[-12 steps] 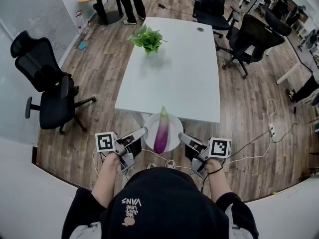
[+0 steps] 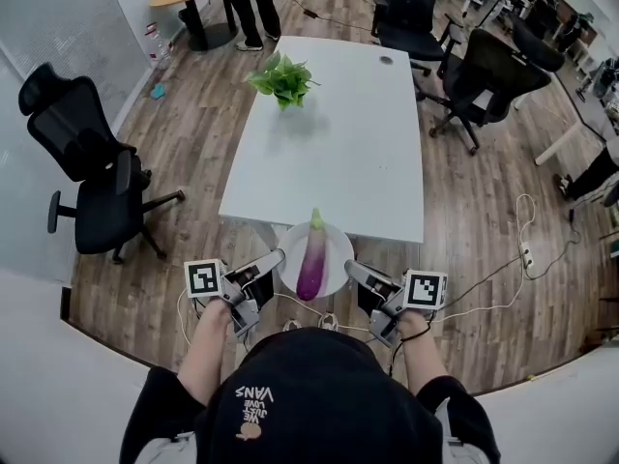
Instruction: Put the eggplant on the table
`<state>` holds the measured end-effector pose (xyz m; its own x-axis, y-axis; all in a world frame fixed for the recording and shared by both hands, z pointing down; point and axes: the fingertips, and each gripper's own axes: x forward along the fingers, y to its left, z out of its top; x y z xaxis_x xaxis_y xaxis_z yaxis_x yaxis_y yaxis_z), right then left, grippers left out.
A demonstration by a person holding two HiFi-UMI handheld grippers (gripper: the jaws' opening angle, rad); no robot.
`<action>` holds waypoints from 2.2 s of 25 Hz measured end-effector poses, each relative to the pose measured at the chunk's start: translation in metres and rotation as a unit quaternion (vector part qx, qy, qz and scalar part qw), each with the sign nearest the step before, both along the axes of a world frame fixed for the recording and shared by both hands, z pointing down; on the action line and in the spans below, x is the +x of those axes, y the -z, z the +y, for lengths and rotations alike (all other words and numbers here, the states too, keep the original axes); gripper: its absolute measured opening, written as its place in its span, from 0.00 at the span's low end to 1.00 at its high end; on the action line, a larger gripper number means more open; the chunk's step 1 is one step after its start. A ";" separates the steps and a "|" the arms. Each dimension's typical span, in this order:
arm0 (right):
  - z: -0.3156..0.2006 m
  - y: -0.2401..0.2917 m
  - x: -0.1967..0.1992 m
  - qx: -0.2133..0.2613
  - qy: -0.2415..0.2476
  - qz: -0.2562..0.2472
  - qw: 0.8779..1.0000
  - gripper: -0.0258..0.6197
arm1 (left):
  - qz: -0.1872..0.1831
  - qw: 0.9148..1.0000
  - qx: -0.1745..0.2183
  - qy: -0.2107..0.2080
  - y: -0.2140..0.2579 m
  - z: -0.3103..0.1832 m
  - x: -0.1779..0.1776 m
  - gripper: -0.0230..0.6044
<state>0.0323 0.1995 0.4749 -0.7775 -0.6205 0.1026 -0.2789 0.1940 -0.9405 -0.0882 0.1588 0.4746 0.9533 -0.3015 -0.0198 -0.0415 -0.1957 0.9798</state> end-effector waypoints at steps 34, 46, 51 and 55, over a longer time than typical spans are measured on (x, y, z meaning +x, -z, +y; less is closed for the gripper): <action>-0.100 -0.018 0.030 -0.012 0.042 0.004 0.999 0.08 | 0.000 0.999 -0.001 0.046 -0.016 -0.085 0.025 0.07; -0.170 -0.019 0.007 -0.010 0.011 0.008 1.000 0.09 | -0.004 1.000 0.007 0.016 -0.017 -0.159 0.001 0.07; -0.194 -0.020 -0.002 -0.008 -0.001 0.011 1.000 0.09 | -0.002 1.000 0.009 0.006 -0.018 -0.185 -0.007 0.07; -0.208 -0.021 -0.007 -0.012 -0.008 0.006 1.000 0.09 | -0.002 1.000 0.011 -0.003 -0.019 -0.202 -0.010 0.07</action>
<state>0.0252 -0.0089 0.4960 -0.7660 -0.6303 0.1267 -0.2931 0.1670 -0.9414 -0.0983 -0.0429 0.4937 0.9552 -0.2950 -0.0220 -0.0447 -0.2176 0.9750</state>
